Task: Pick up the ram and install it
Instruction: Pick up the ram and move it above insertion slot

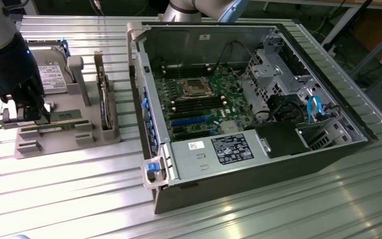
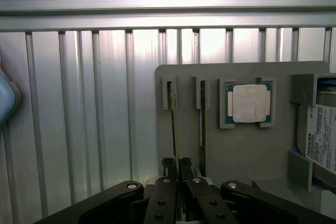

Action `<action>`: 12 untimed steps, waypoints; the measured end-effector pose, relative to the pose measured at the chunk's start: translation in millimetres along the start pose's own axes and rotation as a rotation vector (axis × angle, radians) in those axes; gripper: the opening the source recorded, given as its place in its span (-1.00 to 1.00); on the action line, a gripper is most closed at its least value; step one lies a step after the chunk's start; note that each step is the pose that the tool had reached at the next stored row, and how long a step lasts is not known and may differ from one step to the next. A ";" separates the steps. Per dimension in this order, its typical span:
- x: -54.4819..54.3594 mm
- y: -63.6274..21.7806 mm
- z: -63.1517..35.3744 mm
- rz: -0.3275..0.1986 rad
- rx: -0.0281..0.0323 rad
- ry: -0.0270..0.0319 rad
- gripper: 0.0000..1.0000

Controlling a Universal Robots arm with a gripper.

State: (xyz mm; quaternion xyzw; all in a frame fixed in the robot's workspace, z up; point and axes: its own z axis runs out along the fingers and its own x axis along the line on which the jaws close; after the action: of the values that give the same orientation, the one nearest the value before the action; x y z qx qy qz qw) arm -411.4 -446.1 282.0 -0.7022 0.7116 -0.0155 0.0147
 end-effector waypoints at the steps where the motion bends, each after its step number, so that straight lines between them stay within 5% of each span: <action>1: 0.0 -0.1 -1.5 0.000 0.0000 -0.0001 -0.72; 12: 0.1 -2.1 -49.3 0.000 0.0000 -0.0022 -0.72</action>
State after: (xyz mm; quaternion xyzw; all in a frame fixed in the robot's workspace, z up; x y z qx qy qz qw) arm -411.4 -446.1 331.3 -0.7022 0.7116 -0.0147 0.0154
